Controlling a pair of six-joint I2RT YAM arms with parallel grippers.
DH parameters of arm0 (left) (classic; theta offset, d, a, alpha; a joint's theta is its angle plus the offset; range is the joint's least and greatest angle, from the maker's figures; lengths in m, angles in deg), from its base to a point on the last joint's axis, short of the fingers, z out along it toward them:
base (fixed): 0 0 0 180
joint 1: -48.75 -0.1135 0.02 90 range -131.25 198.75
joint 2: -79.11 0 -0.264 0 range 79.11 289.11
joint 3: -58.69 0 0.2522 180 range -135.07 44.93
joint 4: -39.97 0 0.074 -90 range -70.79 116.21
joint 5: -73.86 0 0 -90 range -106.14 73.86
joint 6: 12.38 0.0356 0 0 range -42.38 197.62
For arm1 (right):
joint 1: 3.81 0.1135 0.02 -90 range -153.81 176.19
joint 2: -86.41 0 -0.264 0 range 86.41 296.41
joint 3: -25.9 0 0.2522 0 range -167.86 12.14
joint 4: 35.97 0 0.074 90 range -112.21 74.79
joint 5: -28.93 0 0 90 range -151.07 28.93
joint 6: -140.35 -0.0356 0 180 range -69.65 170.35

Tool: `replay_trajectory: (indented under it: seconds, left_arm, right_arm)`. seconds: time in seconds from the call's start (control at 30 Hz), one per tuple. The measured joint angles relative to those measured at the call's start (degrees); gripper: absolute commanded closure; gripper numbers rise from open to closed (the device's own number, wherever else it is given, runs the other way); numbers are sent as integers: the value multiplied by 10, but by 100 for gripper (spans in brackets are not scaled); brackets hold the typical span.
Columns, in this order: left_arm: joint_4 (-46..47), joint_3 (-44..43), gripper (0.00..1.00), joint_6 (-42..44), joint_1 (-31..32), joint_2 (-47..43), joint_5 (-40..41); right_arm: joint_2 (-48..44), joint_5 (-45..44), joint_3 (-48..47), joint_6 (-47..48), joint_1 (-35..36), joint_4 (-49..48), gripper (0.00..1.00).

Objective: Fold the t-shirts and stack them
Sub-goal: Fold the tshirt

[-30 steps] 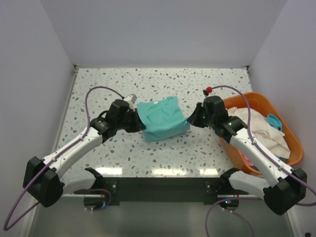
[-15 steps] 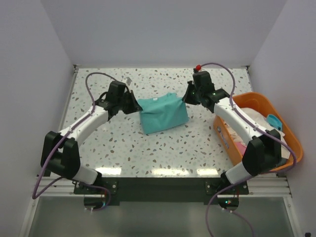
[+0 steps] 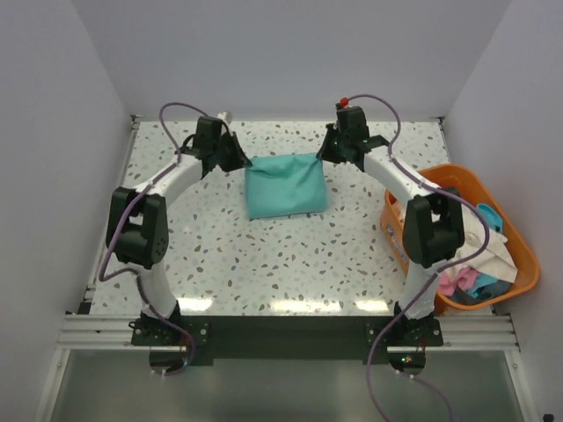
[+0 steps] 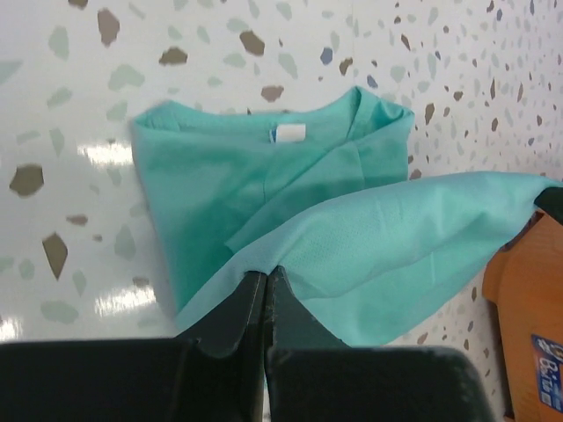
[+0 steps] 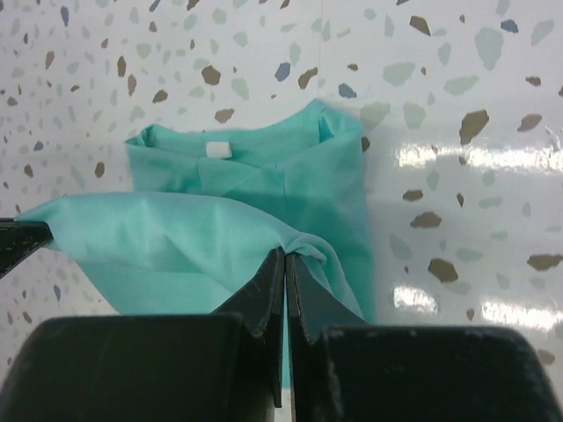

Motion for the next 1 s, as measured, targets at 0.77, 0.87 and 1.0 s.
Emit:
replay_trajectory:
  seconds: [0.77, 0.87, 1.0]
  left_arm:
    - [57, -236, 0, 36, -22, 277, -17]
    - [48, -229, 0, 36, -21, 247, -8]
    - [38, -191, 0, 46, -11, 170, 29]
  right_arm:
    - [273, 31, -209, 19, -35, -45, 1]
    - [250, 38, -193, 24, -35, -45, 1]
    - [162, 49, -106, 22, -31, -55, 1]
